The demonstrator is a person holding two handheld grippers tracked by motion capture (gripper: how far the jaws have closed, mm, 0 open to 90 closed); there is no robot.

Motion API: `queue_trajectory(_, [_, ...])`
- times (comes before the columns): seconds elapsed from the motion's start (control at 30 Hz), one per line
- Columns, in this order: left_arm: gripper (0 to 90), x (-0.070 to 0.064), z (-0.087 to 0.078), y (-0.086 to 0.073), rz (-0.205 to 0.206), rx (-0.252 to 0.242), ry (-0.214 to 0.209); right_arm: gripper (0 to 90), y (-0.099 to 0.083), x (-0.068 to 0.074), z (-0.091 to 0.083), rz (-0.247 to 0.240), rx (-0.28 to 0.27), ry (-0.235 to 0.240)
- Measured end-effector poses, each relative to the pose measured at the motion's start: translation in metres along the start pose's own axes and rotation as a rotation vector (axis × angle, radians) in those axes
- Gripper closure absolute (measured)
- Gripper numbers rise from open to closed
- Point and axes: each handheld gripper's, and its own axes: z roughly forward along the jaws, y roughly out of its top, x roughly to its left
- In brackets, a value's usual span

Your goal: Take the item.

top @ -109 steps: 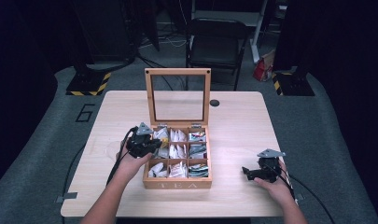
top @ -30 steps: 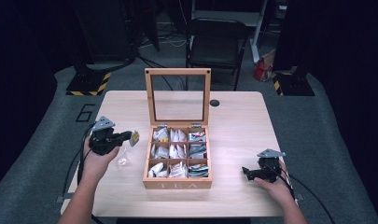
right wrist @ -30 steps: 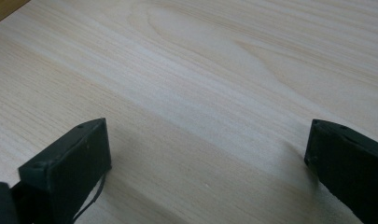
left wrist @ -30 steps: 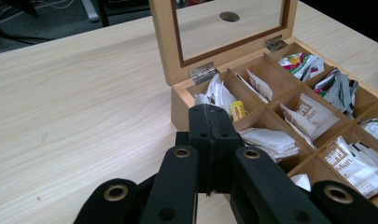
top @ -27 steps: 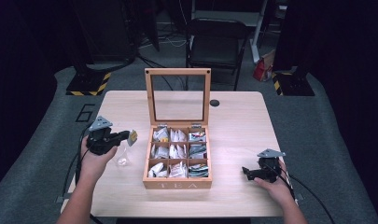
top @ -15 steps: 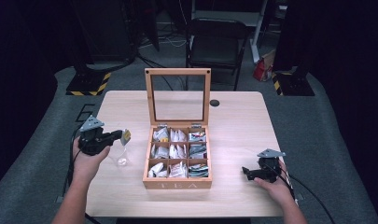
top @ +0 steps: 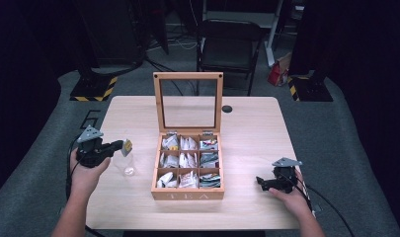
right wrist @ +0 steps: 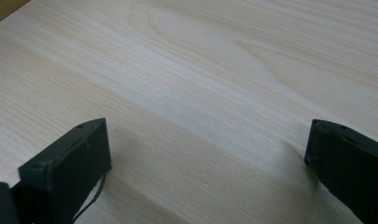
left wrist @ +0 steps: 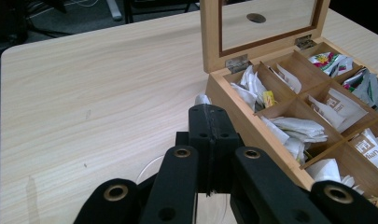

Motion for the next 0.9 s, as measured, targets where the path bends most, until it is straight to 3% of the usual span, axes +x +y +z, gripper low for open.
queue_trajectory(0.4, [89.9,0.010,-0.003,-0.013,-0.024,0.010,0.017,0.0,0.000,0.000,0.000,-0.001,0.000,0.000])
queue_trajectory(0.9, [89.9,0.013,0.005,-0.028,-0.049,0.025,0.020,0.0,0.000,0.000,0.000,0.000,0.000,0.000])
